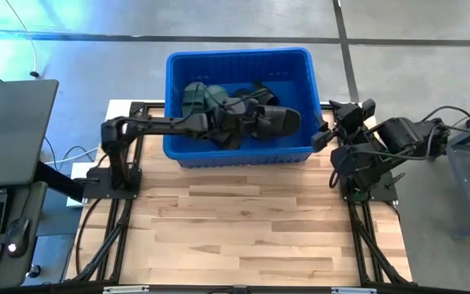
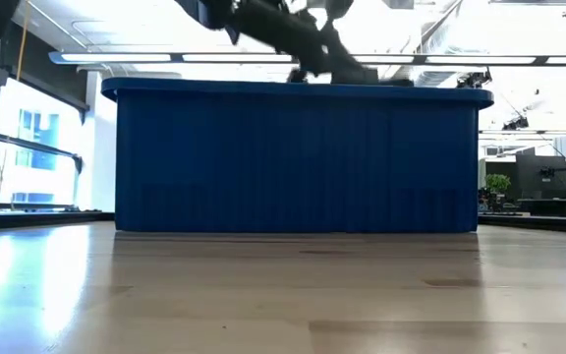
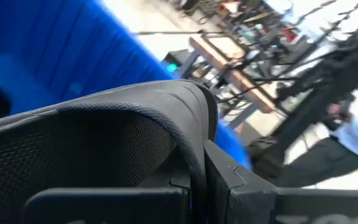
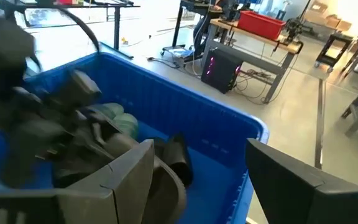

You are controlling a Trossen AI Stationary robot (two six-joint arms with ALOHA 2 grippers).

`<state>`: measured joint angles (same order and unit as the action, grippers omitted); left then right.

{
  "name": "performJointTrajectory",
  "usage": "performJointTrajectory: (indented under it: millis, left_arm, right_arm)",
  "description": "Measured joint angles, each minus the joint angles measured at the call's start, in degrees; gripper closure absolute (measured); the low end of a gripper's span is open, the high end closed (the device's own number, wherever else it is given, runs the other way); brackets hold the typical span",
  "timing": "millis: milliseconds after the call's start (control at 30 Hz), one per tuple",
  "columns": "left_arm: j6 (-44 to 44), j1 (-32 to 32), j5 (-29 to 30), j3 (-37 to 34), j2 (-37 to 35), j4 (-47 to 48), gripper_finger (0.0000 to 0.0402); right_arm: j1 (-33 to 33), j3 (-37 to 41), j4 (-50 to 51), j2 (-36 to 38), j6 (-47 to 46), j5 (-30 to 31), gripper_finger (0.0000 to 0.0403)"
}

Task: Pick and place slides into bin
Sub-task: Put the black slide into the blue bin, then return to Home Position

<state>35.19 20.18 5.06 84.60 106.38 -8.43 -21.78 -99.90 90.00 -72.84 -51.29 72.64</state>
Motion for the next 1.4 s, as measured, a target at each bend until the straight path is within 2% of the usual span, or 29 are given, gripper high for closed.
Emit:
performJointTrajectory:
  millis: [300,467,733,867,1000,1167,1400]
  left_arm:
    - [2.75,0.08,0.16,-0.04,8.54,-4.45,0.0394]
    - [2.76,0.14,-0.77,-0.07,11.60,-8.55,0.0365]
    - [2.34,0.17,-1.19,-0.07,11.68,-8.31,0.0288]
    - [2.66,0.44,-4.62,-0.04,11.68,-7.72,0.0250]
    - [2.98,0.46,-3.98,-0.02,11.68,-1.51,0.0221]
    - [5.07,0.58,-4.59,0.31,11.31,5.97,0.0204]
    - [3.63,0.48,-4.61,-0.09,11.59,-0.56,0.0202]
  right_arm:
    - [0.02,4.02,-0.26,0.07,-2.18,-4.32,0.0160]
    - [0.02,8.04,-0.32,0.04,-5.52,-7.54,0.0160]
    - [0.00,13.89,-1.05,0.03,-9.94,-9.56,0.0160]
    - [0.00,14.16,-1.38,0.04,-10.38,-11.16,0.0160]
    - [0.00,14.16,-1.58,0.04,-10.38,-11.92,0.0160]
    - [0.00,14.16,-2.41,0.04,-10.36,-13.76,0.0160]
    - [-0.02,14.16,-2.43,0.04,-10.27,-14.71,0.0160]
